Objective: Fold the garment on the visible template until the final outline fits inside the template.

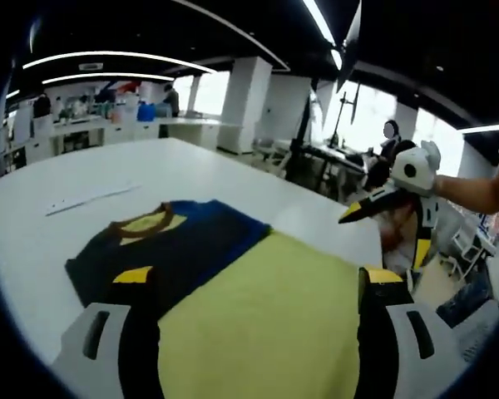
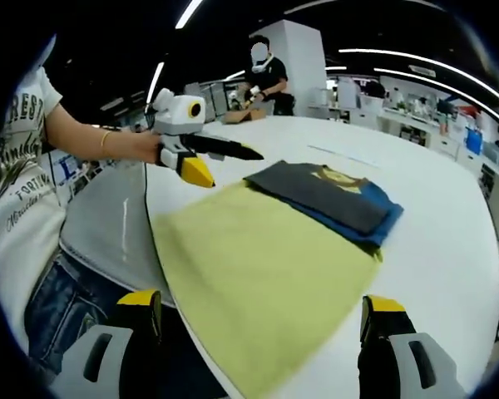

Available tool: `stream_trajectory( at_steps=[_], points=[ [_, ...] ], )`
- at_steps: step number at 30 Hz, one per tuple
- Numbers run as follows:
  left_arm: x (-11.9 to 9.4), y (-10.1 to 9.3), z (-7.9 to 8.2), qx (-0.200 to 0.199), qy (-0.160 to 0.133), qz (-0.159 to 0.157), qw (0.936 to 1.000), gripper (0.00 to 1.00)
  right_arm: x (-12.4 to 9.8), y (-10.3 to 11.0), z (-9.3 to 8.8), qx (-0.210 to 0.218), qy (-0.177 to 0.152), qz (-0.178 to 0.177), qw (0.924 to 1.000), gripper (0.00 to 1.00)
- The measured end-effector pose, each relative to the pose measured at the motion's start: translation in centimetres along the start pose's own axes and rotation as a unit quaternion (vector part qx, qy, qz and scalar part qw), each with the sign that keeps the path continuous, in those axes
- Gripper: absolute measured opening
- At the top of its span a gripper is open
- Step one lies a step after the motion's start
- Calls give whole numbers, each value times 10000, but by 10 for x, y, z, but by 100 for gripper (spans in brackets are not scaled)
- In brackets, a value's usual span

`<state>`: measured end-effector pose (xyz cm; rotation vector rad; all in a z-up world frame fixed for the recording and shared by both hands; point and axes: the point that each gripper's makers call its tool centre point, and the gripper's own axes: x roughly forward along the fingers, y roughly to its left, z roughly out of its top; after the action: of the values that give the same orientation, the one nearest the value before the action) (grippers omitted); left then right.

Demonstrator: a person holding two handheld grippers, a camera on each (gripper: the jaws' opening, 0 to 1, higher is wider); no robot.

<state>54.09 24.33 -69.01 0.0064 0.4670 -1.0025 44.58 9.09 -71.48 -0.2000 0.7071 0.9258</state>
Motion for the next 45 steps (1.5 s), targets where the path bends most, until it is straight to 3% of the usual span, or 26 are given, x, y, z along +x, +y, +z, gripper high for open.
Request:
stream_trajectory(
  at_steps=[11,21,28,32,34,38,45],
  points=[
    [-45,-13,-49,213,627,-111,9977,87,0,5,-14,-368,407,114,9984,89],
    [-73,-26,-73,377,929,-214,9947,71,3,9,-20,-719,613,242,9952,73],
    [-86,-35,-105,761,1445,-301,9861,63,4,13,-36,-912,926,340,9909,62],
    [-89,-40,-113,887,1558,-363,9831,60,5,17,-43,-966,1022,400,9893,56],
    [-92,-45,-121,1078,1742,-462,9777,57,5,19,-49,-1015,1102,435,9878,53],
    [-96,-50,-127,1075,1886,-509,9748,49,6,17,-60,-1060,1274,398,9854,50],
    [-105,-51,-141,1322,2183,-498,9656,39,4,16,-75,-1132,1477,379,9818,45]
  ],
)
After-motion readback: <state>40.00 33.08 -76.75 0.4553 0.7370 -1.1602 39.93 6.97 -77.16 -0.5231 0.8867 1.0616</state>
